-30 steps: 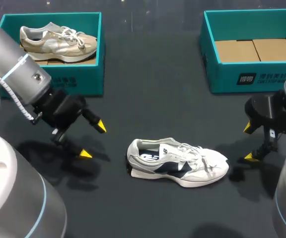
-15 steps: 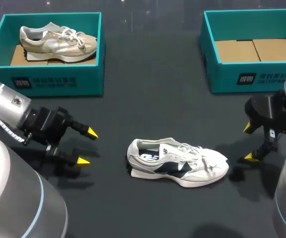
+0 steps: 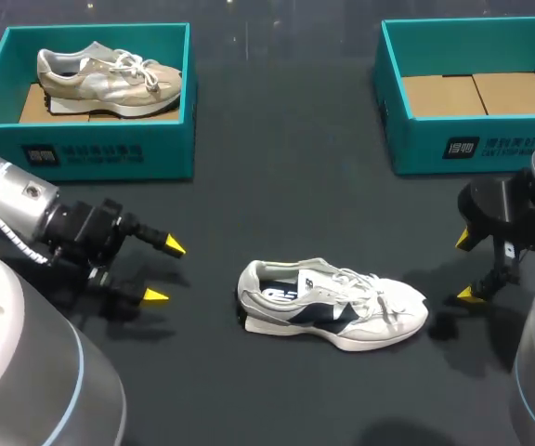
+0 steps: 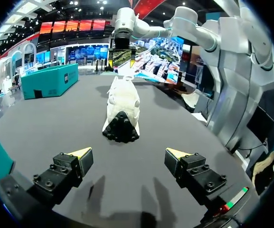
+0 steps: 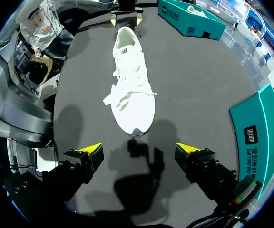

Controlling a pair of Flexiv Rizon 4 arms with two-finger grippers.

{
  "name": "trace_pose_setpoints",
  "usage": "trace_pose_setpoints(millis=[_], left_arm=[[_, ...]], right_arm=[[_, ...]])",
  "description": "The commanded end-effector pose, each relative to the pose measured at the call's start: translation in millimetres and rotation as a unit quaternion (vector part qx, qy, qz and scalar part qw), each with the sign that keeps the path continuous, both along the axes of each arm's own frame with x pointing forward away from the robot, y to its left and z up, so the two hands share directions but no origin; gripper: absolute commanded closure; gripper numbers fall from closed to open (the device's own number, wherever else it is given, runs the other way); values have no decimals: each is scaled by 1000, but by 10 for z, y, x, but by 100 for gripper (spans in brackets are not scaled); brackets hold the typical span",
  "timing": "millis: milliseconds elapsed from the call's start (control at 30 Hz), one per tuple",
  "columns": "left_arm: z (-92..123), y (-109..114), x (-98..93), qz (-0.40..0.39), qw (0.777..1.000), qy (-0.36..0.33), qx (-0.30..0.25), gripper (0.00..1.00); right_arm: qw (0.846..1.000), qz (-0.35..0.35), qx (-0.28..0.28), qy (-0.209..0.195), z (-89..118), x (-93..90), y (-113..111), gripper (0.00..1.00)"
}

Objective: Take the shoe out of the shoebox, open the shoe tongue, remove and reinsert the insole, then place the shoe into the shoebox

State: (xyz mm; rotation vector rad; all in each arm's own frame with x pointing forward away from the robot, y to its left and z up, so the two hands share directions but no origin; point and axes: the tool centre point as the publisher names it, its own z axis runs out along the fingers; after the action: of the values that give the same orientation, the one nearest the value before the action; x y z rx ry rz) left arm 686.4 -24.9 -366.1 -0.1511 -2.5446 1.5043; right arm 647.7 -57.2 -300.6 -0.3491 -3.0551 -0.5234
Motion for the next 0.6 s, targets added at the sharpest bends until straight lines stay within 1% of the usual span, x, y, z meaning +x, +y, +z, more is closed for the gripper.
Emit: trace_pose_setpoints(millis=[33,133,533,600], left_arm=[[-204,-12,-73,43,997,-10,-58,0],[-238,-23,-30,63,995,-9,-82,0],[-238,-23,-30,63,995,-9,-82,0],[-286,-39,-33,56,994,-12,-90,0]], right_arm=[[1000,-1,-1,-1,-2,-17,2,0],[1000,-1,-1,-1,-2,-17,2,0],[1000,-1,-1,-1,-2,-17,2,0],[1000,-1,-1,-1,-2,-17,2,0]])
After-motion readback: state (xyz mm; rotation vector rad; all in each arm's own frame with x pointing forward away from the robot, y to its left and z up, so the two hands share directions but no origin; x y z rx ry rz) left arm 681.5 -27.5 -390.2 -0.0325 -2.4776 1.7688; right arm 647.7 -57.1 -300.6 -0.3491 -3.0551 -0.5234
